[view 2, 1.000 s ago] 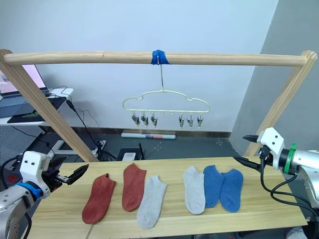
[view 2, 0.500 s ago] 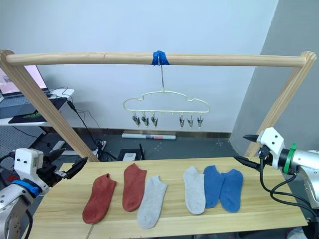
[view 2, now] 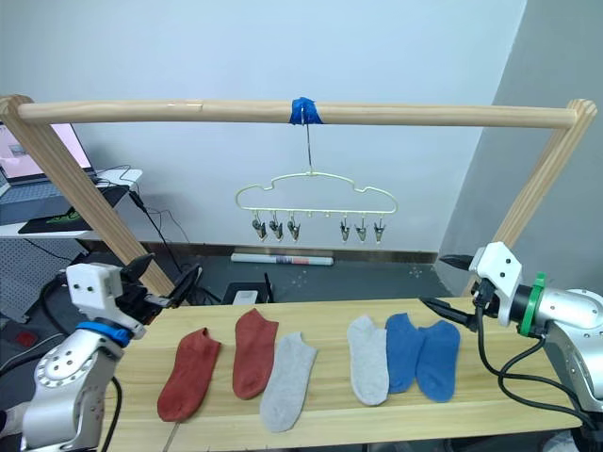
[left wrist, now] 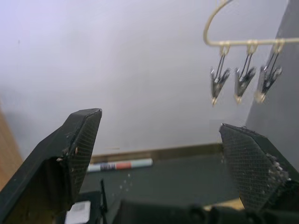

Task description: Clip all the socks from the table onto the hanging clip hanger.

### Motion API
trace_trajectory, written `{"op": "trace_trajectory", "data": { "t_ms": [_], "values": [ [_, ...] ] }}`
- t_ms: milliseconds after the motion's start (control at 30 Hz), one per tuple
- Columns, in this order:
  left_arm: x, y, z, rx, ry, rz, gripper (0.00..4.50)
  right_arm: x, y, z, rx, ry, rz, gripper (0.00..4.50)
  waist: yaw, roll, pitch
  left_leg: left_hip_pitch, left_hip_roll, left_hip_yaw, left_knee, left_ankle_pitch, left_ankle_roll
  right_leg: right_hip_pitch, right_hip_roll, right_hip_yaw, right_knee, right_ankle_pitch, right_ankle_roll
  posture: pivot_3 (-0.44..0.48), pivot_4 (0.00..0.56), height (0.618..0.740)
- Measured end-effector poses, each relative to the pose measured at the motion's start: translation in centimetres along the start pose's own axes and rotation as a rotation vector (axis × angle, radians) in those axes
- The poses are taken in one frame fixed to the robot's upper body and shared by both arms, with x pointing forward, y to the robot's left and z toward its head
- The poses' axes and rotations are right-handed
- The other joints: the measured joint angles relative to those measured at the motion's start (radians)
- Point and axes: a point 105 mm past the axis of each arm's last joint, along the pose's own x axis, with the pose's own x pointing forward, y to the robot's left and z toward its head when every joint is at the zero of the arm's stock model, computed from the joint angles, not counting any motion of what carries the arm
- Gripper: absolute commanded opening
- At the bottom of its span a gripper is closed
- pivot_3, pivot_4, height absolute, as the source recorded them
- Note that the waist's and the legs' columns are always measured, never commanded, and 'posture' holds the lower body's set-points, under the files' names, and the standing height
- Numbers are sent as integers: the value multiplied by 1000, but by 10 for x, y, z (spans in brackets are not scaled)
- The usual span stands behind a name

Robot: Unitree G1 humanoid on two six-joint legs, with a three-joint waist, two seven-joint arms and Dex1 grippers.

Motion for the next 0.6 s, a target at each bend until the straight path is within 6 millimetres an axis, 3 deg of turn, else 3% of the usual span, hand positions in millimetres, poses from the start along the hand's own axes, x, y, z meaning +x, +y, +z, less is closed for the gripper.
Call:
{"op": "trace_trajectory", "data": {
  "t_ms": [300, 433, 533, 600],
  "values": [
    [33, -29, 15, -24, -94, 14, 4463, 16, 21, 58, -26, -143, -9, 4500, -28, -3, 72, 7, 1, 1, -1, 0, 0, 7, 1, 1, -2, 0, 0, -281, 195, 740],
    [47, -28, 21, -55, -130, 43, 4463, 24, 25, 76, -25, -192, 0, 4500, -46, -3, 95, -7, 0, 0, -1, 0, 0, -6, 1, 1, -2, 2, -2, -286, 207, 740],
    [50, -34, 22, -73, -146, 34, 4463, 29, 29, 79, -13, -203, 16, 4500, -58, -4, 102, -11, 0, 0, -1, 0, 1, -10, 0, 0, -2, 4, -4, -287, 213, 740],
    [51, -33, 21, -74, -147, 37, 4092, 31, 30, 79, -2, -197, 14, 4500, -62, -3, 109, -12, 0, 0, -2, -1, 2, -10, -1, 0, -3, 3, -4, -286, 217, 740]
  ]
}}
